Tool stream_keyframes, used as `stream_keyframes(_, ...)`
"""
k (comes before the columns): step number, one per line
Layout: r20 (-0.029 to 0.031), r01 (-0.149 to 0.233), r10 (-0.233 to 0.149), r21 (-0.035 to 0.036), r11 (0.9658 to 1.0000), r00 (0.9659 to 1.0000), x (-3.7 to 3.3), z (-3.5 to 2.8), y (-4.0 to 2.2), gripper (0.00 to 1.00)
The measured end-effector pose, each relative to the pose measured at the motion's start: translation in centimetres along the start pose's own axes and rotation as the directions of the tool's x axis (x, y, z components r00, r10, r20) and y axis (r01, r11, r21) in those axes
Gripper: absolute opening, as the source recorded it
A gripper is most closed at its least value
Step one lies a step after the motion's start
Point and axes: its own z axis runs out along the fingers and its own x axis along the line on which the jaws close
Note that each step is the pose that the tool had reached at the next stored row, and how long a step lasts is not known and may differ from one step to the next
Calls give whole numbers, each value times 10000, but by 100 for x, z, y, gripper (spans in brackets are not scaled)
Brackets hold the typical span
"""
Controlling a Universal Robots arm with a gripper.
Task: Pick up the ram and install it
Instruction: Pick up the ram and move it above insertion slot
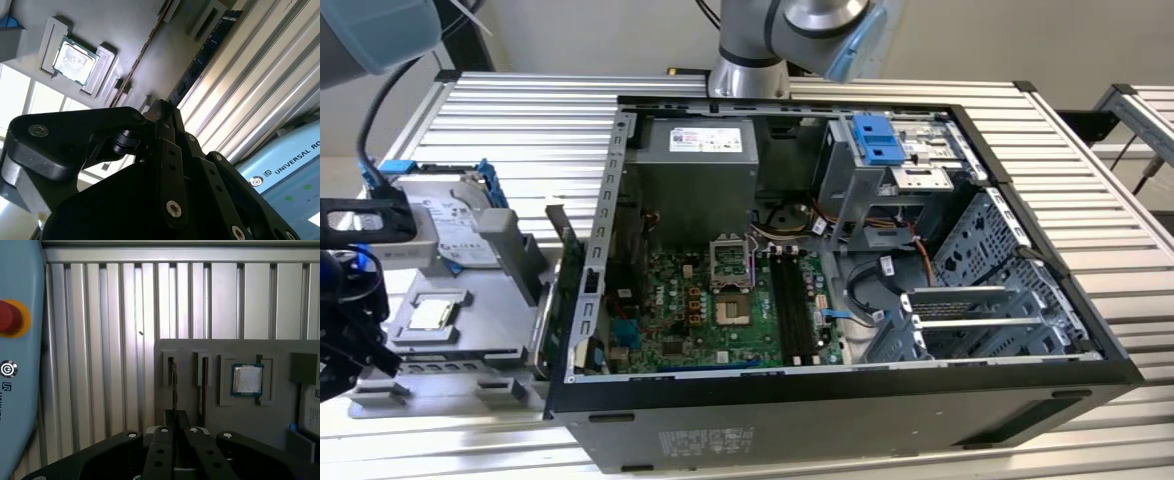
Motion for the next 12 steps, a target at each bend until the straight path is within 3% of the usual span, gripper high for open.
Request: stream_keyframes(12,-2,-1,1,0,10000,10000,-8,-193,4,0)
